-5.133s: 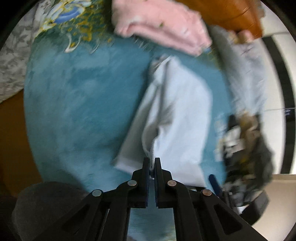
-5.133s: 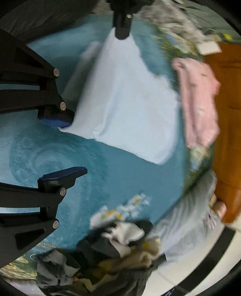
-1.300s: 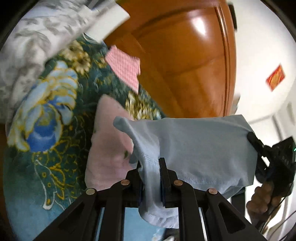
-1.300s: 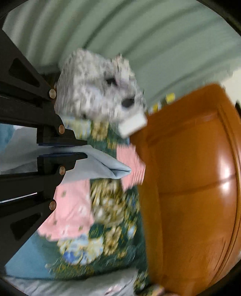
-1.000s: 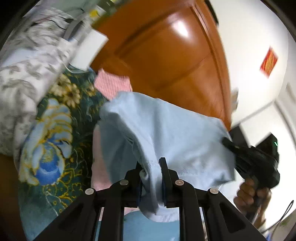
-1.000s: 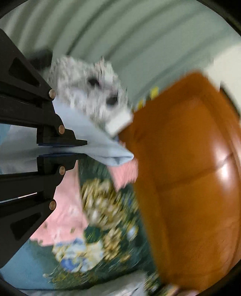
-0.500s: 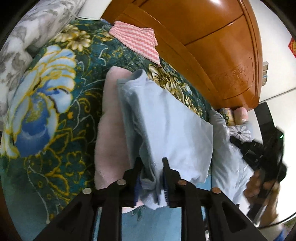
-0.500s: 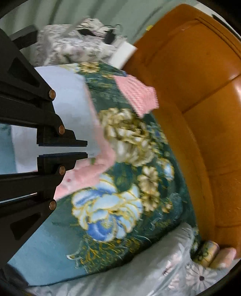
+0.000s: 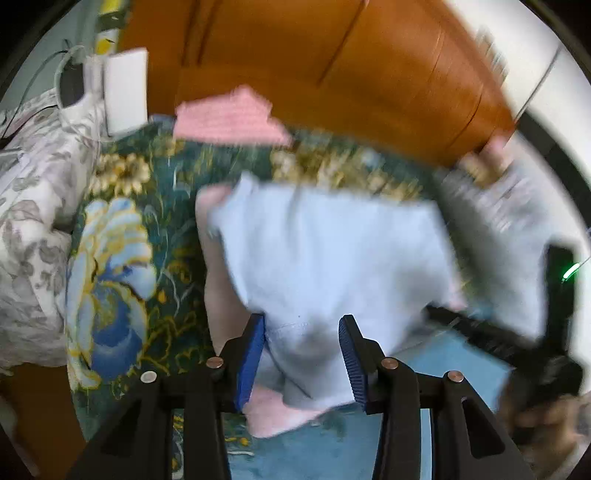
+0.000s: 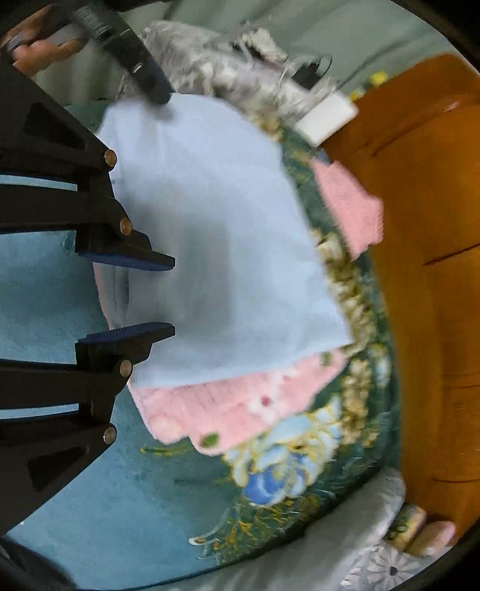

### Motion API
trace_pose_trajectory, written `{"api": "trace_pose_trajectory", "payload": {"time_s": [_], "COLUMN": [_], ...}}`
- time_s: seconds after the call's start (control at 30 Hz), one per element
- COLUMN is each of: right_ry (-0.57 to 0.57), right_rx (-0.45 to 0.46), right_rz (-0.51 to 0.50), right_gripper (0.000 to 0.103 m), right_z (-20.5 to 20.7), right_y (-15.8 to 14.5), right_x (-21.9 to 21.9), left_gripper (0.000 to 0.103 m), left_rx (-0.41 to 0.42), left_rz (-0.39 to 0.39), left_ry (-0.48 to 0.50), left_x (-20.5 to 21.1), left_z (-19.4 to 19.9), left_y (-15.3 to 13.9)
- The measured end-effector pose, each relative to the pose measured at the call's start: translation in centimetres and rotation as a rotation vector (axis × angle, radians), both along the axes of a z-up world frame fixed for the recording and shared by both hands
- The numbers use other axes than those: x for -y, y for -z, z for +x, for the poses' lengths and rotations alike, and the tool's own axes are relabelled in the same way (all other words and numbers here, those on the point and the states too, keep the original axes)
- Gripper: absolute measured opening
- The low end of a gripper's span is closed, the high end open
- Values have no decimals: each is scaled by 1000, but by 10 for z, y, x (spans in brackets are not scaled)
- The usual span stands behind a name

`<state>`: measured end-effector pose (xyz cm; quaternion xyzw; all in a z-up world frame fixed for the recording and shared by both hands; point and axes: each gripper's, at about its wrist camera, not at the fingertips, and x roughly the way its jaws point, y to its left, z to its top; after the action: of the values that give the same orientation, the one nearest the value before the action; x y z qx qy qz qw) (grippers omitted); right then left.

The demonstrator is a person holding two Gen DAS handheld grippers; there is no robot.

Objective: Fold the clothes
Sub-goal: 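Carry the t-shirt with both grippers onto the pink blanket stack and lower it, then open both grippers and pull them back from the stacked t-shirt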

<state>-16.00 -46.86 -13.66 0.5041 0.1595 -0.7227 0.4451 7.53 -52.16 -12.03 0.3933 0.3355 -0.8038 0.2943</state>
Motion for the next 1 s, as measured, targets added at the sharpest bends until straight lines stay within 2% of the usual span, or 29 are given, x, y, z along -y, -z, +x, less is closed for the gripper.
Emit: {"api": "trace_pose_trajectory", "payload": {"time_s": [0.07,0.13,0.17,0.2,0.23,0.37,0.43,0.47,0.5,0.53,0.57,0.7,0.8,1.0], "right_ry": [38,46,35,38,40,64,89,105,123,141,159,221,217,232], "right_rx": [-11,-33,-57,-70,-84,-62,-76,-107,-124,-141,-157,-226,-285,-274], "right_rz": [-7,-57,-81,-92,-103,-61,-53,-56,-55,-53,-52,-29,-17,-22], "right_gripper": [30,33,38,48,50,58,60,62,74,84,86,87,90,94], "right_z": [3,14,26,35,43,67,76,81,81,82,83,82,85,79], "right_y": [-1,-8,-9,-5,-1,38,55,60,64,68,71,89,93,96], "right_x": [0,-10,-19,-27,-34,-53,-56,-58,-58,-59,-60,-60,-57,-59], "left_gripper": [46,51,61,72,75,80,87,96,103,103,103,103,103,103], "left_rx": [-20,-34,-39,-37,-34,20,53,71,86,100,113,141,138,127], "left_rz": [-20,-103,-146,-179,-202,-222,-257,-282,-305,-325,-345,-359,-340,-318], "left_ry": [-26,-25,-23,-19,-15,13,45,60,67,76,87,111,76,49], "left_x": [-8,-28,-38,-46,-55,-71,-80,-83,-85,-87,-89,-91,-88,-83], "left_z": [10,23,29,33,37,36,31,29,27,25,24,21,24,25], "left_y": [-2,-6,-7,-7,-2,22,32,37,41,46,52,71,83,92]}}
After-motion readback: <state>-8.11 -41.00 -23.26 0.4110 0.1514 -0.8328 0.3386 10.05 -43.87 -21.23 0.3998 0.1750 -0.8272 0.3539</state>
